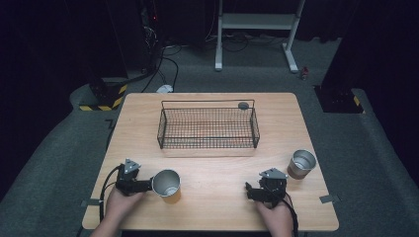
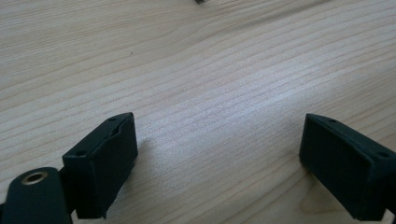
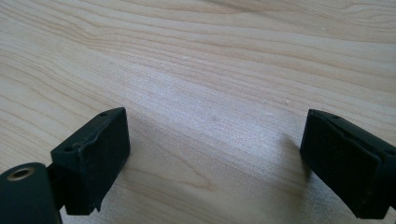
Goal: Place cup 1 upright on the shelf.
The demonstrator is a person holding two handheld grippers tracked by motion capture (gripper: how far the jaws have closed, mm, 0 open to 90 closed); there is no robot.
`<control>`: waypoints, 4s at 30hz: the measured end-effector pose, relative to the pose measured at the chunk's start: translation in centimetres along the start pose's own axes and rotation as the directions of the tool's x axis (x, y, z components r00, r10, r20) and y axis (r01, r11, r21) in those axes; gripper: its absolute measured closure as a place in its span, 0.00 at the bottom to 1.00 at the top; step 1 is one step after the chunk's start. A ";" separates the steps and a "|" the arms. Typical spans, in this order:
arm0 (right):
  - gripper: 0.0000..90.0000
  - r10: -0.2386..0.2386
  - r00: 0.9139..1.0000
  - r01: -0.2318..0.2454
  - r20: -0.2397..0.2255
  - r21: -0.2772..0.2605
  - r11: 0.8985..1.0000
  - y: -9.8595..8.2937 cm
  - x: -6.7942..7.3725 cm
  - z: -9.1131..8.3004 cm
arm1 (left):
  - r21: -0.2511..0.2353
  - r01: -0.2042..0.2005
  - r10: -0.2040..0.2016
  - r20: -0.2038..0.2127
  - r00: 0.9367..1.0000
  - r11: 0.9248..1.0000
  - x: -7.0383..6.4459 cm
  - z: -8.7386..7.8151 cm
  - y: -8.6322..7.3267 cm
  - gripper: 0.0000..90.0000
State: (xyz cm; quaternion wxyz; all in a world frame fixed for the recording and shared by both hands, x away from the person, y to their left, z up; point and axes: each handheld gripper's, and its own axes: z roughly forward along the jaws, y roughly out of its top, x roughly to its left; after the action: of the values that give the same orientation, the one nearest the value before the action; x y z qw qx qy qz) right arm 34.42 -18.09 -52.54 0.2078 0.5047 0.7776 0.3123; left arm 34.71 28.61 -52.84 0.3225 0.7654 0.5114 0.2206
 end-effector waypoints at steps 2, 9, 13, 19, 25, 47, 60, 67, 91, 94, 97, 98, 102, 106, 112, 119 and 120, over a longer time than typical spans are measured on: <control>0.09 -0.001 1.000 0.001 0.001 -0.001 1.000 0.0 0.0 0.0 | 0.002 -0.010 0.010 -0.003 1.000 1.000 0.0 -0.1 0.1 0.15; 0.09 0.001 1.000 -0.001 0.001 0.000 1.000 0.0 0.0 0.0 | -0.042 -0.027 0.026 -0.012 1.000 0.999 0.0 -1.0 0.4 0.16; 0.09 0.000 1.000 0.000 0.001 -0.001 1.000 0.0 0.0 0.0 | -0.066 -0.025 0.024 -0.008 1.000 0.998 0.2 -1.8 0.6 0.16; 0.09 0.000 1.000 0.000 0.001 -0.001 1.000 0.0 0.0 0.0 | -0.103 -0.014 0.015 0.007 1.000 0.995 0.5 -2.8 0.9 0.16; 0.09 0.000 1.000 0.000 0.001 0.000 1.000 0.0 0.0 0.0 | -0.128 -0.014 0.015 0.006 1.000 0.992 0.5 -3.8 1.2 0.16; 0.09 0.001 1.000 -0.001 0.000 0.000 1.000 0.0 0.0 0.0 | -0.260 -0.018 0.030 0.043 0.999 0.965 -0.5 -7.9 2.8 0.13; 0.09 0.001 1.000 -0.001 0.001 0.000 1.000 0.0 0.0 0.0 | -0.311 -0.022 0.052 0.088 0.995 0.950 -1.8 -9.4 3.4 0.06; 0.09 0.000 1.000 0.000 0.001 0.000 1.000 0.0 0.0 0.0 | -0.312 -0.018 0.064 0.137 0.989 0.950 -2.5 -9.5 3.6 0.01; 0.09 0.001 1.000 -0.001 0.001 0.000 1.000 0.0 0.0 0.0 | -0.311 -0.082 0.178 0.295 0.939 0.947 -6.8 -8.8 3.5 0.00; 0.09 -0.001 1.000 0.001 0.001 -0.001 1.000 0.0 0.0 0.0 | -0.309 -0.090 0.187 0.300 0.936 0.947 -7.2 -8.6 3.4 0.00; 0.09 0.000 1.000 0.000 0.001 -0.001 1.000 0.0 0.0 0.0 | -0.305 -0.106 0.200 0.298 0.933 0.947 -7.5 -8.4 3.3 0.00; 0.09 0.001 1.000 -0.001 0.001 0.000 1.000 0.0 0.0 0.0 | -0.301 -0.108 0.201 0.297 0.933 0.947 -7.6 -8.3 3.2 0.00; 0.09 0.000 1.000 0.000 0.001 -0.001 1.000 0.0 0.0 0.0 | -0.294 -0.116 0.206 0.293 0.934 0.949 -7.8 -8.0 3.1 0.00; 0.09 0.002 1.000 -0.002 0.001 0.000 1.000 0.0 0.0 0.0 | -0.279 -0.136 0.219 0.290 0.932 0.951 -8.0 -7.6 3.0 0.00; 0.09 0.001 1.000 -0.001 0.001 0.000 1.000 0.0 0.0 0.0 | -0.264 -0.153 0.229 0.291 0.929 0.952 -8.1 -6.9 2.7 0.00; 0.09 0.000 1.000 0.000 0.001 -0.001 1.000 0.0 0.0 0.0 | -0.257 -0.174 0.248 0.293 0.923 0.950 -8.2 -6.5 2.3 0.01; 0.09 0.001 1.000 -0.001 0.001 0.000 1.000 0.0 0.0 0.0 | -0.254 -0.182 0.254 0.291 0.922 0.950 -8.2 -6.5 2.2 0.01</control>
State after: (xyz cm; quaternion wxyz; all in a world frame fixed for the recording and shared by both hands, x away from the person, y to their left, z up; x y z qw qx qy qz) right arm 34.41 -18.08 -52.54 0.2077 0.5053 0.7773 0.3121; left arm 28.72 22.20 -46.82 0.4581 0.8024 0.3353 0.1840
